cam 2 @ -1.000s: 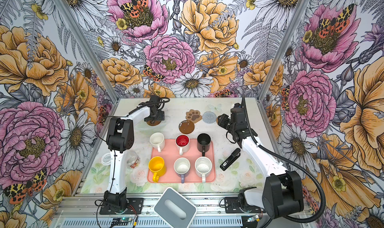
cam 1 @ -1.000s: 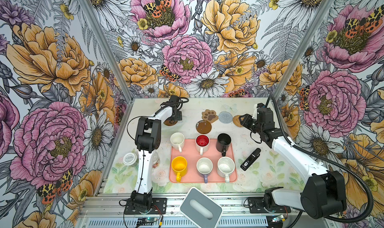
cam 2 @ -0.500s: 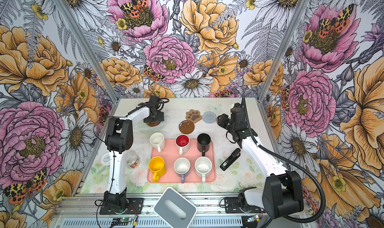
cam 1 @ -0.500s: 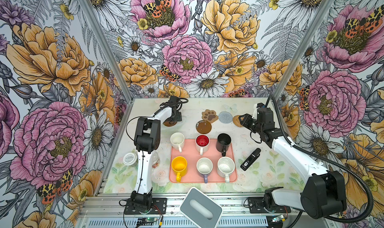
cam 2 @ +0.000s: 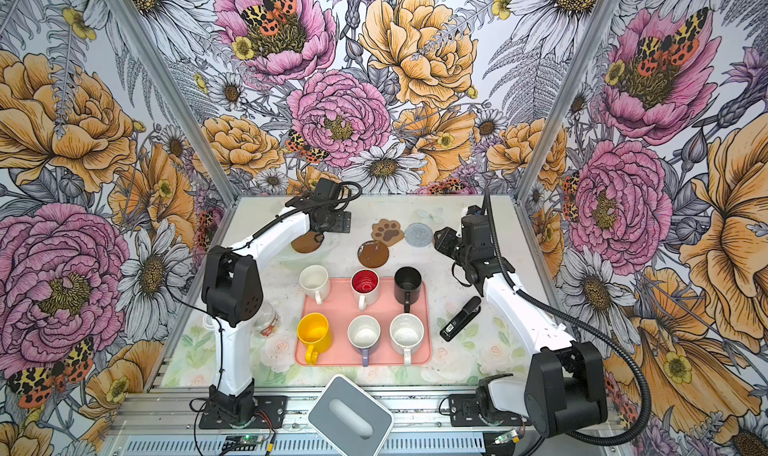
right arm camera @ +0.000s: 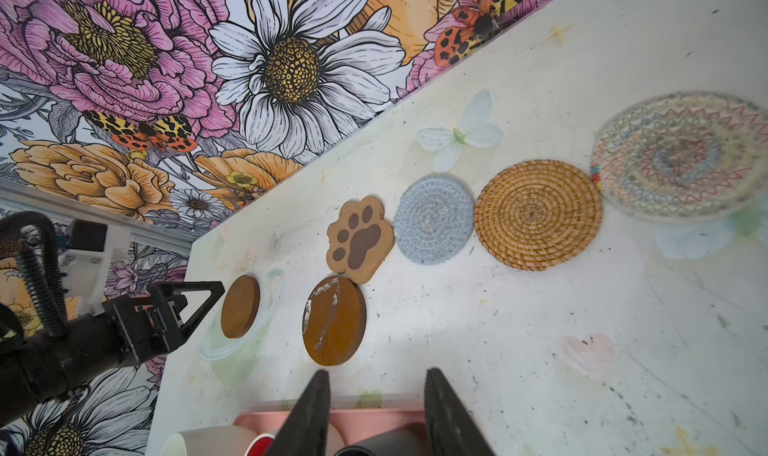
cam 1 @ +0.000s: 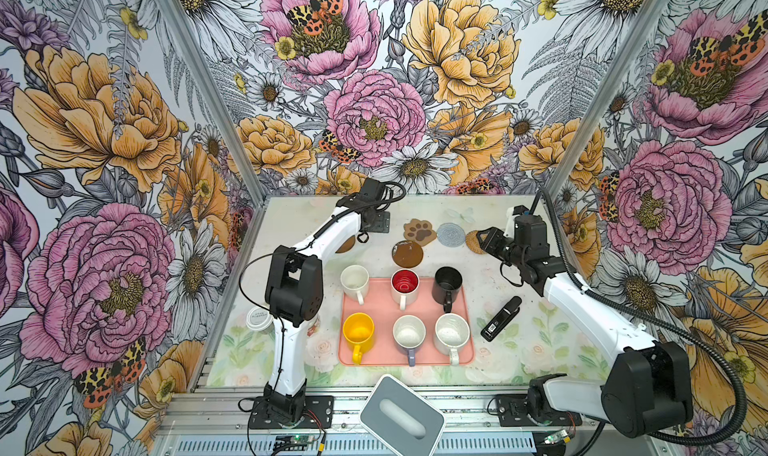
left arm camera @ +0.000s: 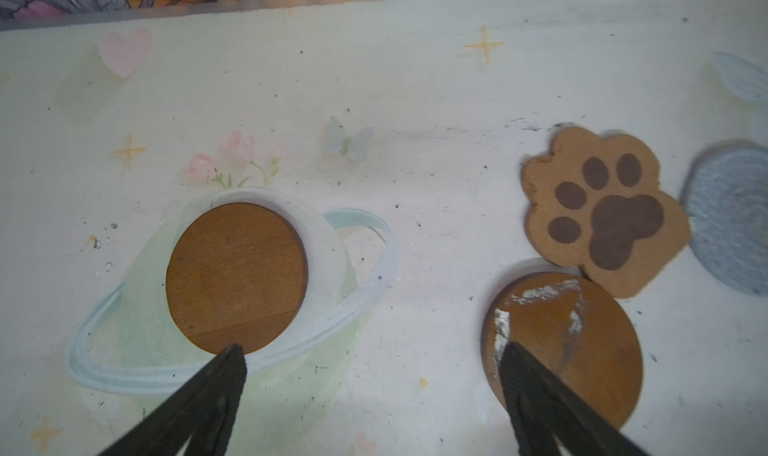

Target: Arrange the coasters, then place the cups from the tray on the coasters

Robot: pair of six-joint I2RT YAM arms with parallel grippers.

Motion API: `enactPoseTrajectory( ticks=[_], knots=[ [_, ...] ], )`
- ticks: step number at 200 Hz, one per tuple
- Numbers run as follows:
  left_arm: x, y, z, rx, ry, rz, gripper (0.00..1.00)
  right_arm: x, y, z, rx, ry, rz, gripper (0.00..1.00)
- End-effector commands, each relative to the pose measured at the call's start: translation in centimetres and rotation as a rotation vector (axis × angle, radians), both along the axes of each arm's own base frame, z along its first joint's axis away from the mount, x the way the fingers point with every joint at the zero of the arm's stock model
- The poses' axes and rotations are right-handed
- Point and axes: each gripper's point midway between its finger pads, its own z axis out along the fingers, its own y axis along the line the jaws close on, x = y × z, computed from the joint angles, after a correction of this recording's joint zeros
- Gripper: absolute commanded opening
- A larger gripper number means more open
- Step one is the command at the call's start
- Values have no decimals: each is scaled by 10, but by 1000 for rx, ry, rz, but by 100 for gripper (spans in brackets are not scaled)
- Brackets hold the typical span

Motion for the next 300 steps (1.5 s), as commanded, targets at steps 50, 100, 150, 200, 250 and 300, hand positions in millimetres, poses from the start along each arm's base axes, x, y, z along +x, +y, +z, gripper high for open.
enactPoseTrajectory(
  ticks=[50, 100, 150, 200, 250, 300],
  knots=[
    [-44, -90, -16, 38, 59, -235, 99, 2, 1, -3, 2, -16, 11, 41],
    [-56, -125, -48, 5, 136, -291, 99, 2, 0, -6, -4, -11, 13, 41],
    [-59, -141, -81, 15, 201, -292, 99, 4, 1, -5, 12, -21, 27, 42],
    [-56, -143, -97, 32, 220, -271, 99, 3, 0, -5, 25, -27, 33, 41],
    [-54, -137, -116, 73, 241, -262, 97, 2, -5, -6, 31, -28, 23, 41],
    [-47, -123, -129, 82, 259, -216, 96, 0, -11, -7, 36, -27, 5, 41]
  ],
)
